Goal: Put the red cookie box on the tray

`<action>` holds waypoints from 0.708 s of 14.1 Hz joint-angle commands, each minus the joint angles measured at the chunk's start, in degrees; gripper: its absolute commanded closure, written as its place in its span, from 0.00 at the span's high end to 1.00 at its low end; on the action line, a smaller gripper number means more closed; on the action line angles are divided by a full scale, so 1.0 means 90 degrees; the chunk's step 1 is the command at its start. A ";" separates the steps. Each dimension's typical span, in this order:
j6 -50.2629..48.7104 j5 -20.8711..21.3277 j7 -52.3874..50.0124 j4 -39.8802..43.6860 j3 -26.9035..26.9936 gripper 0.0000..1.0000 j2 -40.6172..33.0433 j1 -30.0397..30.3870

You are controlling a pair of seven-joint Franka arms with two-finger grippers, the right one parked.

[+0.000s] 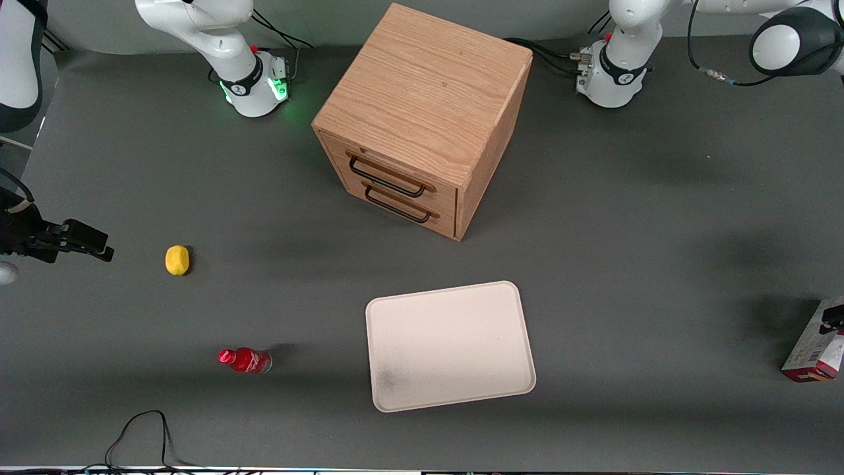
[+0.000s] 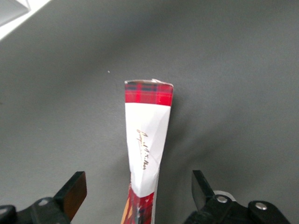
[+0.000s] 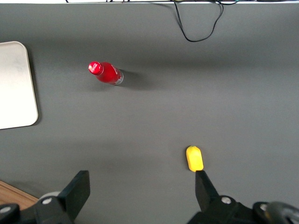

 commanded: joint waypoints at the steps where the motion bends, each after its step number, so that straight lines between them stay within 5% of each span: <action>1: 0.0090 0.0228 0.0071 -0.0163 0.0018 1.00 -0.0033 -0.0010; 7: 0.0070 0.0600 0.0071 -0.0192 0.0077 0.99 -0.0014 -0.0010; 10: 0.0070 0.0600 0.0062 -0.0192 0.0087 0.52 -0.0014 -0.0020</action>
